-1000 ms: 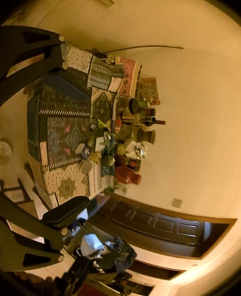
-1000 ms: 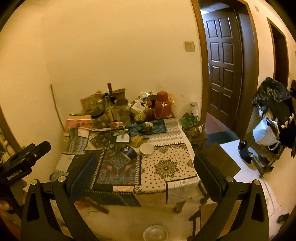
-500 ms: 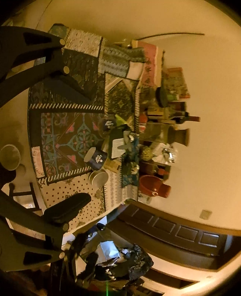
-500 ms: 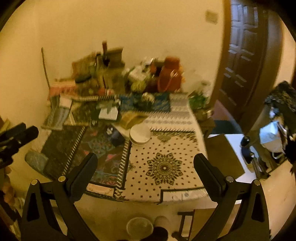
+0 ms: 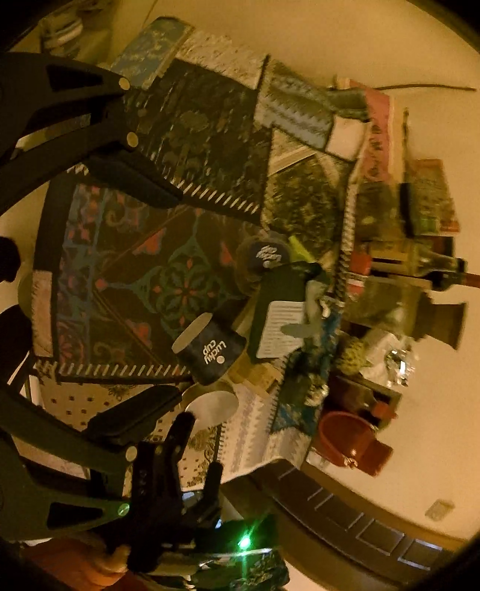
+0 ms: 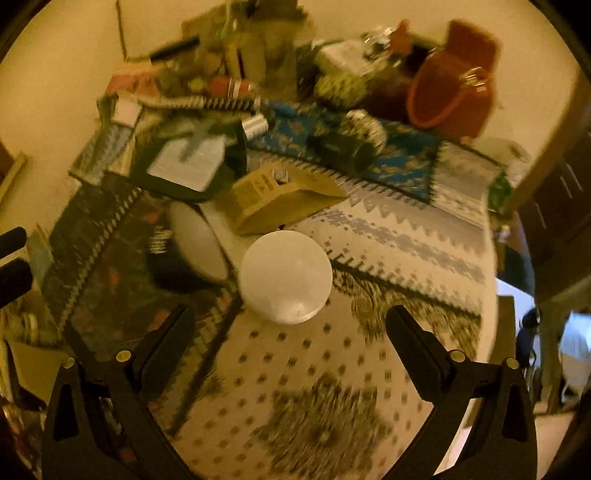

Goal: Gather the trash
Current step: 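Move both tools toward the cup and lid on the table, then grasp the black Lucky cup with the left tool while the right tool grasps the white round lid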

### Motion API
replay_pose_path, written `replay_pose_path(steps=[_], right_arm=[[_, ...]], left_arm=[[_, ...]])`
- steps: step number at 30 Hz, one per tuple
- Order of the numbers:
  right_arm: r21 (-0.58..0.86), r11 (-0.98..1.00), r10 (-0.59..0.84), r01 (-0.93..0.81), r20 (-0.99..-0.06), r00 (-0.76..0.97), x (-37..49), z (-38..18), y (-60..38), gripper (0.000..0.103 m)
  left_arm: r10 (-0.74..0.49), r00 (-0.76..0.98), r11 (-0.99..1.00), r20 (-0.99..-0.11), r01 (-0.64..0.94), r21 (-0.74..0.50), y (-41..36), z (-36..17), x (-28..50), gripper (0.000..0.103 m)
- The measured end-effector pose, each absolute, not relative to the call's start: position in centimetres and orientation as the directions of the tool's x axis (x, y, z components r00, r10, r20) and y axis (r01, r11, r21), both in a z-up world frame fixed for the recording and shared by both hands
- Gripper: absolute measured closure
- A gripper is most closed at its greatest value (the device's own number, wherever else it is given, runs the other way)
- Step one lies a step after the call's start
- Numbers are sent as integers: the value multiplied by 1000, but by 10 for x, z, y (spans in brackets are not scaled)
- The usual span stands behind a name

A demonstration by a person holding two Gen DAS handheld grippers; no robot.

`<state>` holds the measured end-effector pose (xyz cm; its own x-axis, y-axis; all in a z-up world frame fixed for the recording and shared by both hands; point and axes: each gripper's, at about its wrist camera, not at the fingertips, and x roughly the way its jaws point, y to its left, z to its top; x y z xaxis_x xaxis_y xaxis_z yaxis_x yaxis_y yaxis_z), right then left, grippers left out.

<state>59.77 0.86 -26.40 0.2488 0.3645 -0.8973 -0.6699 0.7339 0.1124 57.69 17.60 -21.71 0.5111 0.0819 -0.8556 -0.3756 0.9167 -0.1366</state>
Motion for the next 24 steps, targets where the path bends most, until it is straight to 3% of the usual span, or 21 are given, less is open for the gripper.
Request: replay_pose_path(steps=[6, 11, 24], right_arm=[[148, 652, 389, -744, -907, 160, 620, -286, 21, 4], [189, 592, 408, -783, -908, 90, 626, -297, 24, 30], [218, 671, 463, -708, -870, 170, 618, -272, -29, 31]], left_arm=[[55, 464, 892, -884, -421, -166, 168, -244, 602, 6], [50, 458, 871, -888, -455, -186, 163, -251, 623, 6], [20, 390, 775, -921, -588, -232, 155, -286, 662, 32]])
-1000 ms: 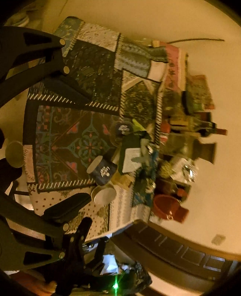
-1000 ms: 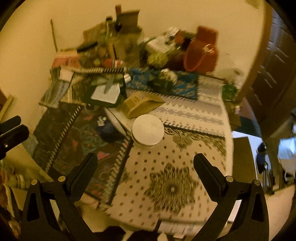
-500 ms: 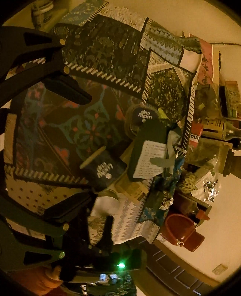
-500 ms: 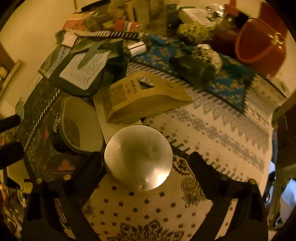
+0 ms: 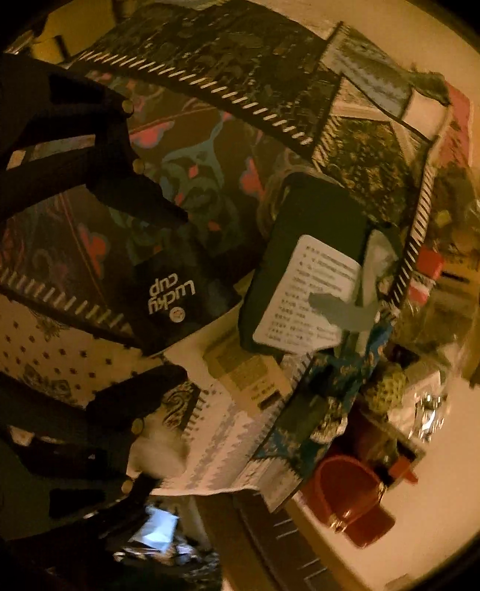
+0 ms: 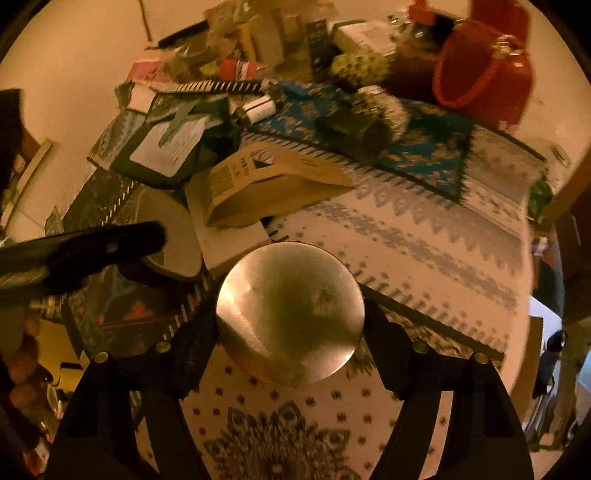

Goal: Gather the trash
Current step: 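Grasp the black Lucky cup with the left tool while the right tool grasps the white round lid, then carry the cup and lid in both tools down toward the white floor bin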

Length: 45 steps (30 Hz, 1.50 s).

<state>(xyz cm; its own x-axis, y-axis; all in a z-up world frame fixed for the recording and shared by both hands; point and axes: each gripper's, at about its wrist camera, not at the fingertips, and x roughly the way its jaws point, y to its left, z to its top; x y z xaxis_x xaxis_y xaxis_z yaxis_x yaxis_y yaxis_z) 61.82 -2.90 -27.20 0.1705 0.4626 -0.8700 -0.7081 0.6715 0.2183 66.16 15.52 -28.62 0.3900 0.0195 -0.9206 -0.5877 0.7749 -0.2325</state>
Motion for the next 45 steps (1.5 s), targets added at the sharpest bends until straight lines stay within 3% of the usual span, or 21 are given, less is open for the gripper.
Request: replay_pose_path(steps=[4, 7, 19, 30, 37, 45], right_arm=[[243, 718, 474, -653, -857, 203, 610, -259, -43, 31], [249, 748, 475, -615, -848, 234, 603, -250, -49, 31], [235, 851, 445, -470, -797, 408, 547, -205, -57, 31], [240, 920, 387, -310, -671, 632, 447, -130, -61, 31], [222, 932, 362, -287, -609, 706, 390, -89, -67, 31], [216, 926, 378, -310, -573, 727, 339, -67, -86, 31]], left_arm=[[-17, 383, 738, -924, -618, -270, 159, -295, 662, 56], [-51, 388, 724, -920, -620, -302, 160, -296, 655, 60], [-33, 489, 859, -872, -431, -275, 167, -240, 590, 60], [-21, 674, 963, -738, -185, -196, 186, -136, 490, 60], [-71, 747, 983, -661, -58, -171, 177, -88, 436, 60], [-107, 787, 980, -608, -20, -199, 149, -62, 381, 60]])
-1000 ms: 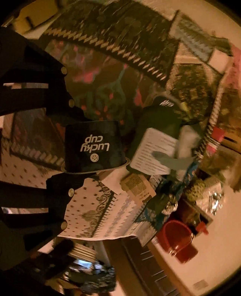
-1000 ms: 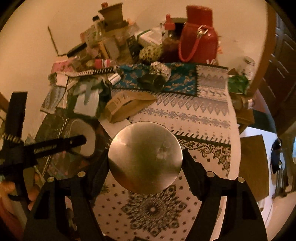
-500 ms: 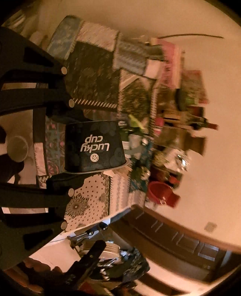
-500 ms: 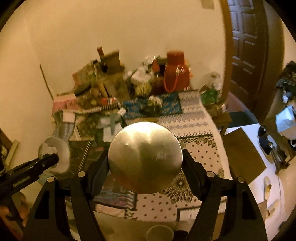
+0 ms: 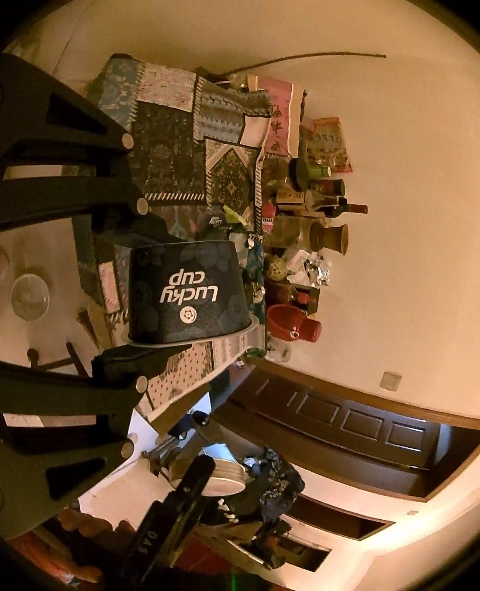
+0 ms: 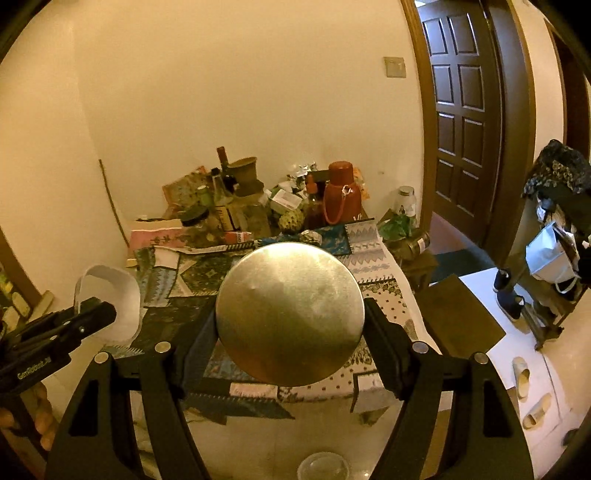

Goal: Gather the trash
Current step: 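Carry the cup and lid in both tools down toward the white floor bin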

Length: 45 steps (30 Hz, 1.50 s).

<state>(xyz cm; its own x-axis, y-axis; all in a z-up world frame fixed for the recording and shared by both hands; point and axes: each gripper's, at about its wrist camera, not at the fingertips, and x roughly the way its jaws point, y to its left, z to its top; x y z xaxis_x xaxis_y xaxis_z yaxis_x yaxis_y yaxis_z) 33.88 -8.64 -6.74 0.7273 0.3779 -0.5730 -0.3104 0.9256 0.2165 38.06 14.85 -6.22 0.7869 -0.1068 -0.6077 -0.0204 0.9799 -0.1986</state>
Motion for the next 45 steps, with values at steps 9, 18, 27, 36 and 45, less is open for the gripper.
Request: replay_pose_path(steps=[9, 18, 27, 36, 45], right_arm=[[230, 891, 450, -391, -557, 698, 282, -73, -133, 31], [209, 868, 479, -450, -590, 650, 225, -82, -183, 31], [240, 846, 509, -477, -631, 585, 206, -105, -200, 31], [271, 860, 477, -432, -727, 493, 216, -175, -191, 31], [294, 892, 418, -345, -827, 376, 246, -300, -163, 31]], left_arm=[[-71, 800, 974, -595, -73, -214, 85, -59, 310, 60], [-76, 783, 962, -618, -106, -253, 12, -71, 243, 60], [-63, 741, 959, -668, -139, -246, -18, -90, 209, 60], [-102, 651, 955, -752, -147, -256, -6, -152, 231, 60], [-127, 545, 959, -829, -145, -242, 23, -270, 268, 60]])
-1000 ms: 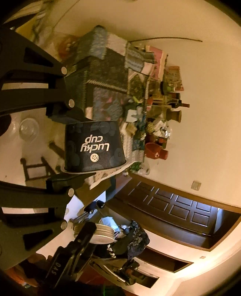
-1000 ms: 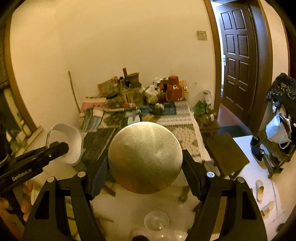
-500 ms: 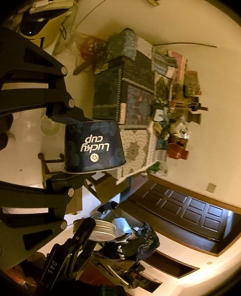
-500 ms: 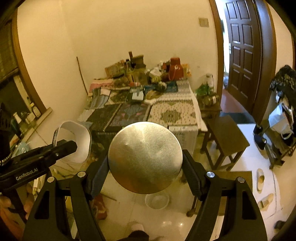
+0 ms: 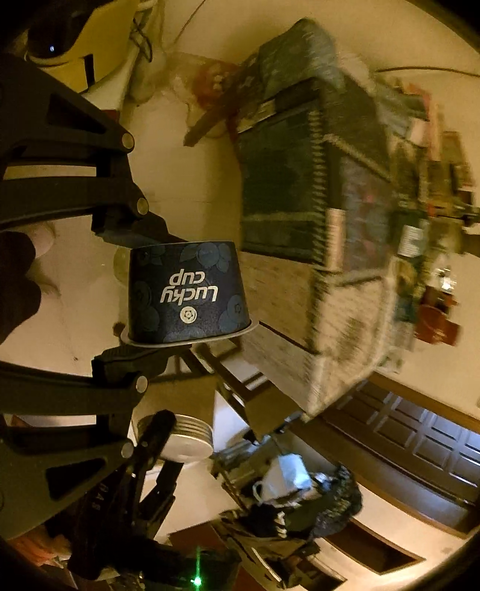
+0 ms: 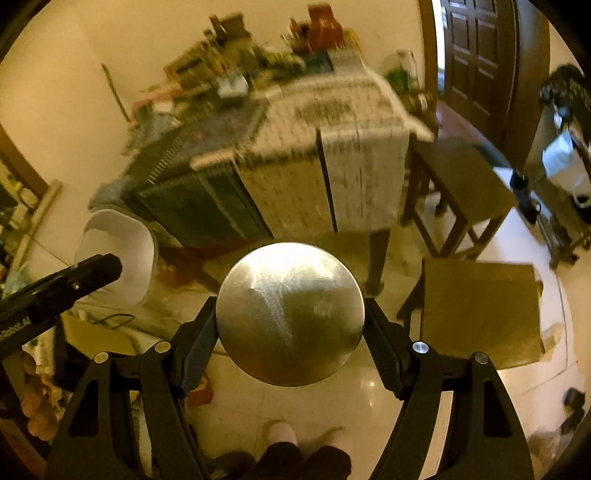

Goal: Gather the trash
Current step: 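Carry the cup and lid in both tools down toward the white floor bin, then open the right tool over the bin while the left tool releases the cup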

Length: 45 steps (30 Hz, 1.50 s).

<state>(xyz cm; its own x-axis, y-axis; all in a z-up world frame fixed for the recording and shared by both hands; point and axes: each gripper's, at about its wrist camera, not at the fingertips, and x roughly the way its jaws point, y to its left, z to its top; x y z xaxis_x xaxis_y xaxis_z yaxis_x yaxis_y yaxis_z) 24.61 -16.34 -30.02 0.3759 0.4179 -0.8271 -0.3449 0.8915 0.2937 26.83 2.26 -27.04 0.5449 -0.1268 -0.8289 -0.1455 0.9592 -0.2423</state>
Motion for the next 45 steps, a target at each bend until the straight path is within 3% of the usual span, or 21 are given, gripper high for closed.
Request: replay_pose_path(steps=[9, 20, 33, 34, 37, 45], right_arm=[[263, 894, 387, -362, -862, 328, 268, -408, -126, 31], [312, 860, 422, -404, -880, 217, 282, -503, -95, 30], [291, 888, 373, -356, -908, 189, 295, -517, -114, 30], [284, 893, 366, -350, -910, 195, 296, -514, -117, 30], [276, 900, 357, -337, -911, 206, 299, -507, -123, 30], [265, 908, 349, -324, -907, 236, 300, -469, -133, 30]], left_arm=[[-118, 430, 946, -895, -226, -233, 55, -413, 283, 60], [-116, 372, 923, -921, -301, -238, 83, -519, 299, 60], [-214, 297, 921, -931, -255, -294, 50, -563, 330, 60], [-229, 289, 919, -929, -251, -305, 47, -564, 333, 59], [-241, 245, 921, -939, -247, -301, 38, -569, 342, 40], [-186, 251, 943, -950, -224, -244, 30, -532, 333, 40]])
